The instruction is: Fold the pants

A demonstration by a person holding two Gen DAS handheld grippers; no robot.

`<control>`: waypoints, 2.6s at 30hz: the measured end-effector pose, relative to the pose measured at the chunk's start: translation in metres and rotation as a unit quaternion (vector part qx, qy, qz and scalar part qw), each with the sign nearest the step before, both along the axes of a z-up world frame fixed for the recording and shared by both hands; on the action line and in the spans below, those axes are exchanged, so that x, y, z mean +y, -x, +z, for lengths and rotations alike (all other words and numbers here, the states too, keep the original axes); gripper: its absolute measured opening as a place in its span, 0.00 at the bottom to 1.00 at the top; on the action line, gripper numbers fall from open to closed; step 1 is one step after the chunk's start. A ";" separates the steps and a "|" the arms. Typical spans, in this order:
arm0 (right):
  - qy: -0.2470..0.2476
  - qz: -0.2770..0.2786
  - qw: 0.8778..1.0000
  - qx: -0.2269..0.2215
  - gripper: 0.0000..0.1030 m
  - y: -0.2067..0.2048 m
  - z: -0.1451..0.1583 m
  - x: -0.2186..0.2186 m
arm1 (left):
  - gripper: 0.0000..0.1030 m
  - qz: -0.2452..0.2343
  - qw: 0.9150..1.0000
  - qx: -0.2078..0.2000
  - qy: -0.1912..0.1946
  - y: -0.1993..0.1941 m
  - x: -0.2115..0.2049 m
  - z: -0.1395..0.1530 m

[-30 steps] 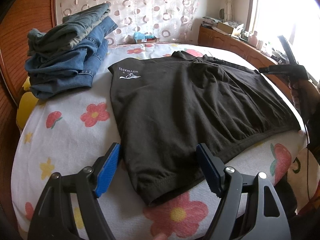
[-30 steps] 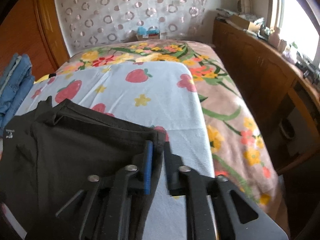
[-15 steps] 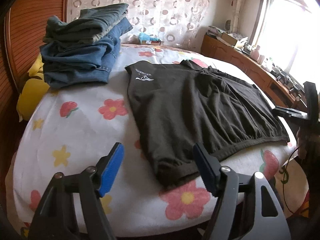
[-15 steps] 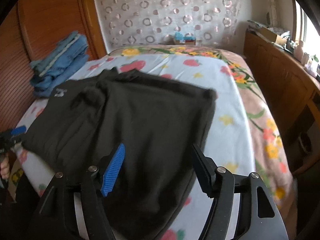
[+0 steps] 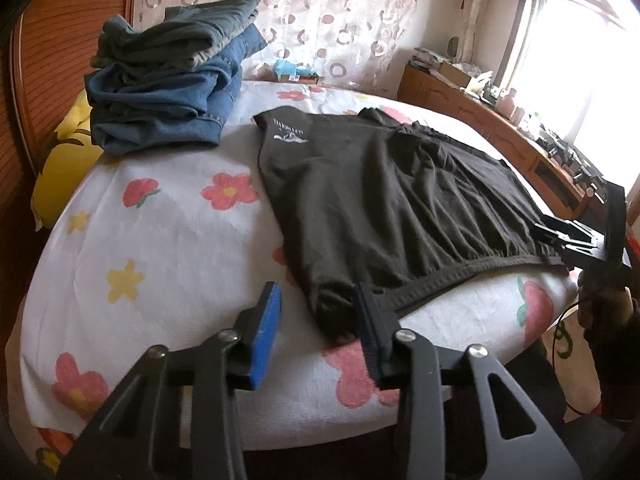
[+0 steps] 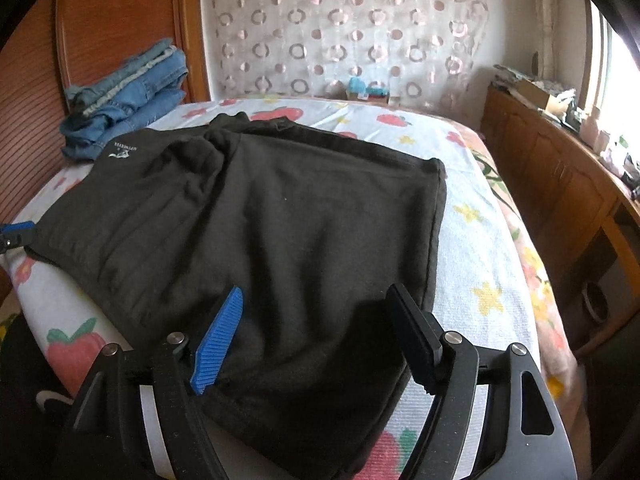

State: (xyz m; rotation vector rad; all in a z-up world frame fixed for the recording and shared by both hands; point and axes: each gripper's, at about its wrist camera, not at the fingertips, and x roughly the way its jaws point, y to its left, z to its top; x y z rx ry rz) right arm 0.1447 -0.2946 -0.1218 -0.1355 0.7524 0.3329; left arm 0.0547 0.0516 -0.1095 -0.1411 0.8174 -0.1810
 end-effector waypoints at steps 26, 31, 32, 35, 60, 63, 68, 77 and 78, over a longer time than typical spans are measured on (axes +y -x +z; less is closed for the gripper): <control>-0.002 0.007 1.000 -0.002 0.74 0.001 0.000 0.000 | 0.00 -0.078 0.996 -0.047 -0.018 -0.016 -0.050 0.045; -0.020 0.007 1.000 0.012 0.74 0.001 0.005 -0.003 | 0.00 -0.115 0.991 -0.067 -0.024 -0.031 -0.082 0.070; -0.031 0.009 0.999 0.013 0.74 0.003 0.008 -0.005 | 0.00 -0.121 0.990 -0.070 -0.024 -0.035 -0.087 0.074; -0.031 0.011 0.999 0.001 0.74 0.011 0.016 -0.008 | 0.00 -0.140 0.986 -0.079 -0.034 -0.045 -0.109 0.085; -0.040 -0.007 0.998 -0.041 0.73 0.053 0.054 -0.032 | 0.11 -0.202 0.974 -0.075 -0.069 -0.067 -0.206 0.091; -0.040 -0.007 0.998 -0.042 0.73 0.053 0.054 -0.033 | 0.24 -0.202 0.973 -0.083 -0.071 -0.064 -0.204 0.092; -0.040 -0.007 0.998 -0.042 0.73 0.053 0.053 -0.030 | 0.35 -0.197 0.975 -0.082 -0.062 -0.061 -0.191 0.094; -0.040 0.003 0.999 -0.037 0.73 0.047 0.050 -0.014 | 0.50 -0.175 0.982 -0.046 -0.053 -0.059 -0.156 0.065; -0.040 0.004 0.999 -0.036 0.73 0.046 0.050 -0.012 | 0.50 -0.170 0.983 -0.040 -0.053 -0.059 -0.151 0.060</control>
